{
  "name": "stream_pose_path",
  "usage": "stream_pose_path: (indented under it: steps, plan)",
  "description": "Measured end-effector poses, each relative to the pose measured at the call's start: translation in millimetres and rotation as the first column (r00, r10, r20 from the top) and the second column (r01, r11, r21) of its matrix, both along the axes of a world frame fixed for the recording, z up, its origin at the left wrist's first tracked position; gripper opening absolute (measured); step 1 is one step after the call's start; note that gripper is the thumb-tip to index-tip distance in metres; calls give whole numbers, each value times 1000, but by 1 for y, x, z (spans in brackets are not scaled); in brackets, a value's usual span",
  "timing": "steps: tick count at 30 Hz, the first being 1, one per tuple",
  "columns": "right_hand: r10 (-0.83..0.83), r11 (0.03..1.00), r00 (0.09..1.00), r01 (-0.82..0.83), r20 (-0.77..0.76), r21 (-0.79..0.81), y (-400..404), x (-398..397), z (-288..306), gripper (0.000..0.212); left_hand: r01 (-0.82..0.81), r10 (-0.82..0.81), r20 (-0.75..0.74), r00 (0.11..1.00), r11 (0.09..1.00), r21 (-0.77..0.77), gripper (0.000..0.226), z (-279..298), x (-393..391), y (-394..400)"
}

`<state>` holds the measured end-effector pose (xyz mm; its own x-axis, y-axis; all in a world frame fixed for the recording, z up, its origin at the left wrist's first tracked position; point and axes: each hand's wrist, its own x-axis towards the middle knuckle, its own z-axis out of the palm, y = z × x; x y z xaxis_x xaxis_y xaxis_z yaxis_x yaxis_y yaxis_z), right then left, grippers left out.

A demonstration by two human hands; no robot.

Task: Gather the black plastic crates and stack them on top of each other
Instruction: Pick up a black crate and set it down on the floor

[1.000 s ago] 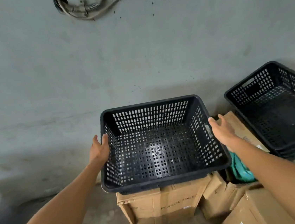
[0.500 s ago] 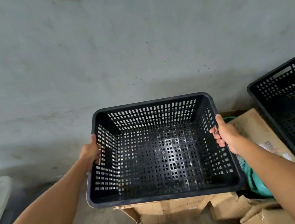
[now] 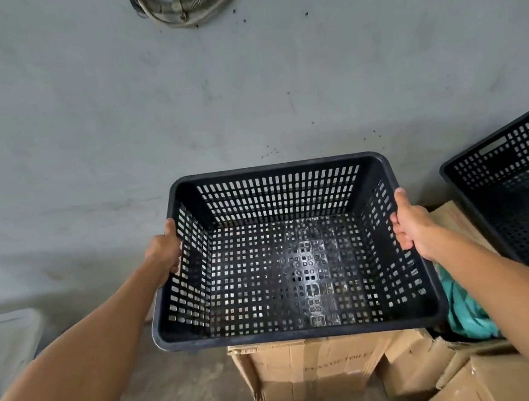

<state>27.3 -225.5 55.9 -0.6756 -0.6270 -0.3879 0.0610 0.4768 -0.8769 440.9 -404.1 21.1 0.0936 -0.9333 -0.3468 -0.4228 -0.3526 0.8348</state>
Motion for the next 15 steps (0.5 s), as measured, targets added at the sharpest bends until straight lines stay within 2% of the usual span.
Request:
stream_pose_path:
  steps: [3, 5, 7, 9, 11, 15]
  plan:
    - [1, 1000, 1000, -1, 17, -13, 25, 37, 14, 62, 20, -20, -3, 1000, 999, -49, 95, 13, 41, 16]
    - [18, 1000, 998, -17, 58, -12, 42, 56, 18, 63, 44, -45, -15, 999, 997, -62, 77, 18, 64, 29]
    - [39, 999, 987, -33, 153, -42, 64, 84, 18, 62, 70, -74, -45, 996, 994, -86, 63, 24, 96, 54]
    - [51, 998, 967, -39, 249, -55, 88, 118, 14, 61, 85, -92, -71, 993, 992, -95, 59, 25, 133, 78]
    - [55, 998, 956, -43, 289, -48, 110, 153, 7, 60, 96, -101, -92, 991, 994, -58, 57, 20, 169, 102]
    - [47, 998, 959, -58, 281, 29, 146, 209, -19, 62, 98, -72, -246, 967, 991, 96, 53, 7, 234, 145]
